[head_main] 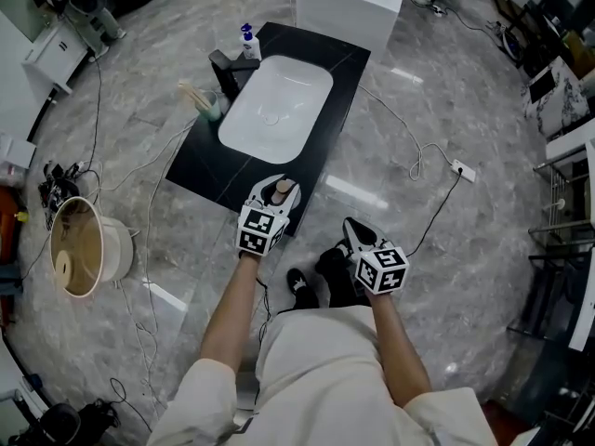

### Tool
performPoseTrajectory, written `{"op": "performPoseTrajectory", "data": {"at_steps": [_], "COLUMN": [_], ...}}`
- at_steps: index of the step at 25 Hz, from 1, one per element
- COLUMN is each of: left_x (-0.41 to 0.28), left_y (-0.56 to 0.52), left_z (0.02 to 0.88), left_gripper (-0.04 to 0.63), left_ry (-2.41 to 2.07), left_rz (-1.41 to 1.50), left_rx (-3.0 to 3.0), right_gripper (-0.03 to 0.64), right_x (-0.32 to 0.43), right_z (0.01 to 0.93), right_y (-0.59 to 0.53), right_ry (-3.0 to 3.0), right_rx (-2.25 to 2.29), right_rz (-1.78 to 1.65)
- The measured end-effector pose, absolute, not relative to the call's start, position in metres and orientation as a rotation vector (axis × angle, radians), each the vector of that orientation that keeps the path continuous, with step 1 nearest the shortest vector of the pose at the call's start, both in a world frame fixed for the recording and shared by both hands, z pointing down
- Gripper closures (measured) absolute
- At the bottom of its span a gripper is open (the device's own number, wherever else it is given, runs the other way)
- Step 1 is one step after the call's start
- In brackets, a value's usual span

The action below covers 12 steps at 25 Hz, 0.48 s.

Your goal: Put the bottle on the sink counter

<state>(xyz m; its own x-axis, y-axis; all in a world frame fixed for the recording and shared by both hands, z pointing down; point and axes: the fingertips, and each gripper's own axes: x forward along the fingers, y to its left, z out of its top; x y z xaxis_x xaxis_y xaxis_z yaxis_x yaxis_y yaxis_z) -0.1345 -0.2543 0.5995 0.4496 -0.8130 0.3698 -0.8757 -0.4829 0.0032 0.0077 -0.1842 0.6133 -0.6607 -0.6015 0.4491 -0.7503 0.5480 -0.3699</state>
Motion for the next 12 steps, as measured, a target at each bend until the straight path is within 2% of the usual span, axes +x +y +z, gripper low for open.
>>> {"op": "performPoseTrajectory", "data": {"at_steps": [12], "left_x": [-0.128], "left_y": [-0.246], "left_z": [0.635], "left_gripper": [0.476], "left_ry": [-1.408], "left_rz": [0.539], "left_rx": [2.492], "right_gripper": [0.612], "right_x": [-0.002], "right_z": [0.622], "right_y": [-0.172], "right_ry": [-2.497], "right_rx": [1.058], "right_rz": [0.769]}}
